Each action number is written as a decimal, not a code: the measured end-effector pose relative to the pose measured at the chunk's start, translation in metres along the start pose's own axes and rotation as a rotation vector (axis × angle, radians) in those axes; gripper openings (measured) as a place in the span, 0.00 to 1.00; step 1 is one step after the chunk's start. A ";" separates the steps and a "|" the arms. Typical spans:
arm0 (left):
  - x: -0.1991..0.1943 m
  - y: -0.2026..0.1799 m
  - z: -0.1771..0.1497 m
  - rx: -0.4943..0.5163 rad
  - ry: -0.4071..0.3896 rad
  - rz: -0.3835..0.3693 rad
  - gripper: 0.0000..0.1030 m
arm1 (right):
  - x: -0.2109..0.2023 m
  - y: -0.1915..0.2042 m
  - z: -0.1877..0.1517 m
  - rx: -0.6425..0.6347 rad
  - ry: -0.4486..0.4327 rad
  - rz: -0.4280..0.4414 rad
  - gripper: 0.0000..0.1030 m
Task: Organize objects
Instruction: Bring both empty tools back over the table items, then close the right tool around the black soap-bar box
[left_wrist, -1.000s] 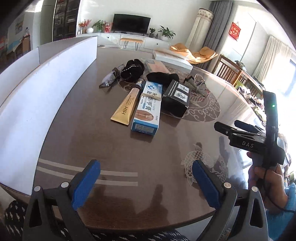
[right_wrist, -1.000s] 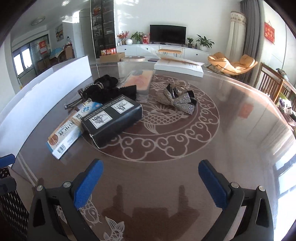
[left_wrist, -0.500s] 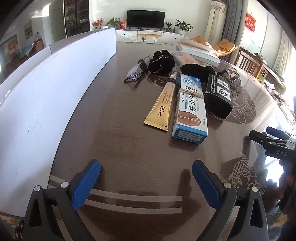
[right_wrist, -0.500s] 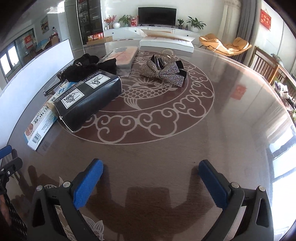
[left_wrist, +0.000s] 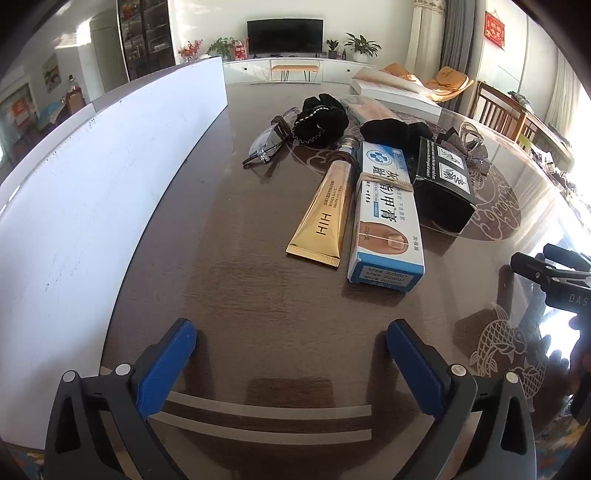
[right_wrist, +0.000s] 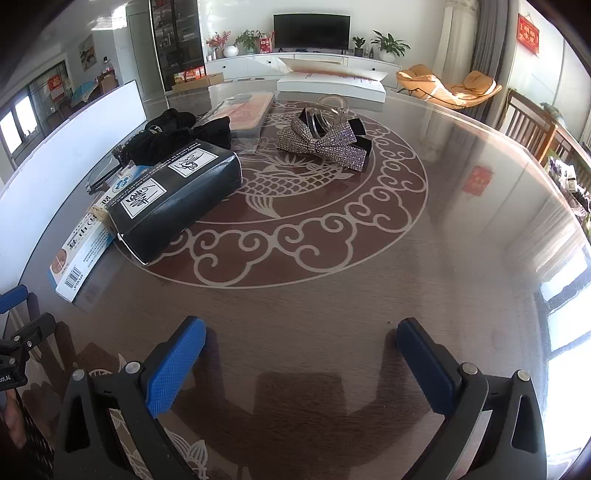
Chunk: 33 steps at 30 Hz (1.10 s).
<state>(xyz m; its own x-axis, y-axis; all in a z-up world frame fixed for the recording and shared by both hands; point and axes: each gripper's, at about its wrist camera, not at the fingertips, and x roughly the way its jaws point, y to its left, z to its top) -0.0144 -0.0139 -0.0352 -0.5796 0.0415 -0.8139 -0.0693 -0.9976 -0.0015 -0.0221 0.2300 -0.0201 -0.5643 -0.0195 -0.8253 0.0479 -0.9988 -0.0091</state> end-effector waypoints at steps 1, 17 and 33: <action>0.000 0.000 0.000 0.001 -0.002 0.000 1.00 | 0.000 0.000 0.000 0.000 0.000 0.000 1.00; 0.001 -0.002 -0.001 0.009 -0.018 -0.002 1.00 | 0.001 0.001 0.000 0.002 -0.002 -0.003 1.00; -0.002 0.008 -0.004 0.001 -0.013 0.003 1.00 | 0.000 0.001 0.000 0.003 -0.004 -0.007 1.00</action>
<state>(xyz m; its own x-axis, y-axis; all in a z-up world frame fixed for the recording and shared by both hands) -0.0100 -0.0220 -0.0357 -0.5900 0.0393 -0.8064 -0.0682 -0.9977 0.0013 -0.0222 0.2287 -0.0199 -0.5676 -0.0130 -0.8232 0.0417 -0.9990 -0.0130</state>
